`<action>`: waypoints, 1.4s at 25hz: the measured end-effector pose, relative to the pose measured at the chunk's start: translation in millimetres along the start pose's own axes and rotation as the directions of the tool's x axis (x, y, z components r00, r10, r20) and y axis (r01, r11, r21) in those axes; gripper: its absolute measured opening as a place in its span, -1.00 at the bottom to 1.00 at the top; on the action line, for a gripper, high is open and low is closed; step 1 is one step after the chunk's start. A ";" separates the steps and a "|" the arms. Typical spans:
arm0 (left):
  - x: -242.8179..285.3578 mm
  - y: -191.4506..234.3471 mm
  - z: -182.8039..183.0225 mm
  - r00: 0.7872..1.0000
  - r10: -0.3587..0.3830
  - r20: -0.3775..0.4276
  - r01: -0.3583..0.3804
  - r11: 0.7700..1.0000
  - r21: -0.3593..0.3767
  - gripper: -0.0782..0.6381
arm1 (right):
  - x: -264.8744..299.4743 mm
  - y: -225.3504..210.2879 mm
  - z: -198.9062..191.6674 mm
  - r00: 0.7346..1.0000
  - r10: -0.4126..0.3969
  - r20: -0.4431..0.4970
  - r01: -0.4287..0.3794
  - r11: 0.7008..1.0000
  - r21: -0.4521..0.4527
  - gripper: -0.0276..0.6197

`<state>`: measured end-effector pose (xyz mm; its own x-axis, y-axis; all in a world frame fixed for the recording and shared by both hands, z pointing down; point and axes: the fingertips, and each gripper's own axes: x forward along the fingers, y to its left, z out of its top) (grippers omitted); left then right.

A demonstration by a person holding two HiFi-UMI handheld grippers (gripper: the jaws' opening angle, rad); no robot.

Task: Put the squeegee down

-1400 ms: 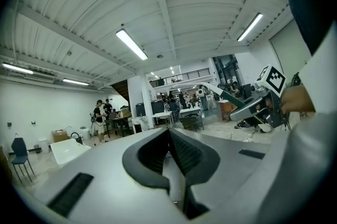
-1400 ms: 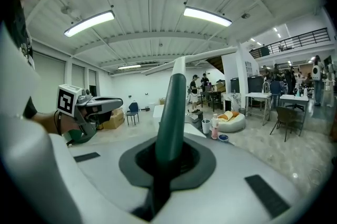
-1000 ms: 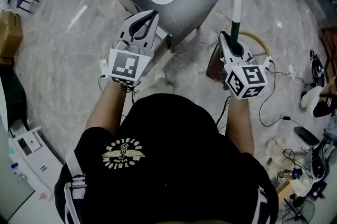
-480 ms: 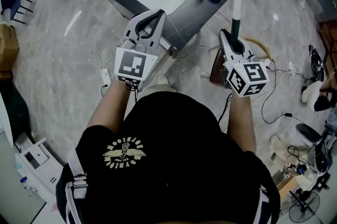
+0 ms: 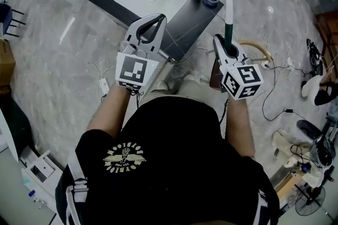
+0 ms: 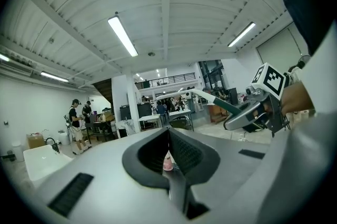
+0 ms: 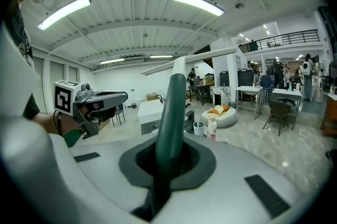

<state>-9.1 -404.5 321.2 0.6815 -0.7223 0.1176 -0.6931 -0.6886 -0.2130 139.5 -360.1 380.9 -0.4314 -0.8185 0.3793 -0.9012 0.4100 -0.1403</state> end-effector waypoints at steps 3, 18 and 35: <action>20.7 6.4 -6.0 1.000 0.002 -0.016 -0.002 1.000 0.003 -0.72 | 17.2 -17.4 -6.1 1.000 0.008 -0.018 -0.007 1.000 0.017 -0.83; 115.2 26.7 -34.1 0.998 0.045 -0.048 -0.045 0.999 -0.009 -0.71 | 104.6 -76.4 -75.7 0.977 0.108 -0.184 -0.092 0.991 0.094 -0.83; 141.4 12.0 -91.3 0.996 0.017 -0.089 -0.017 1.000 0.003 -0.72 | 153.1 -92.7 -187.2 0.941 0.160 -0.300 -0.077 0.960 0.270 -0.83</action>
<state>57.4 -520.7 423.7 0.6460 -0.7368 0.1996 -0.7038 -0.6761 -0.2180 164.6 -448.1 623.1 -0.5378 -0.5837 0.6084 -0.8426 0.3480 -0.4109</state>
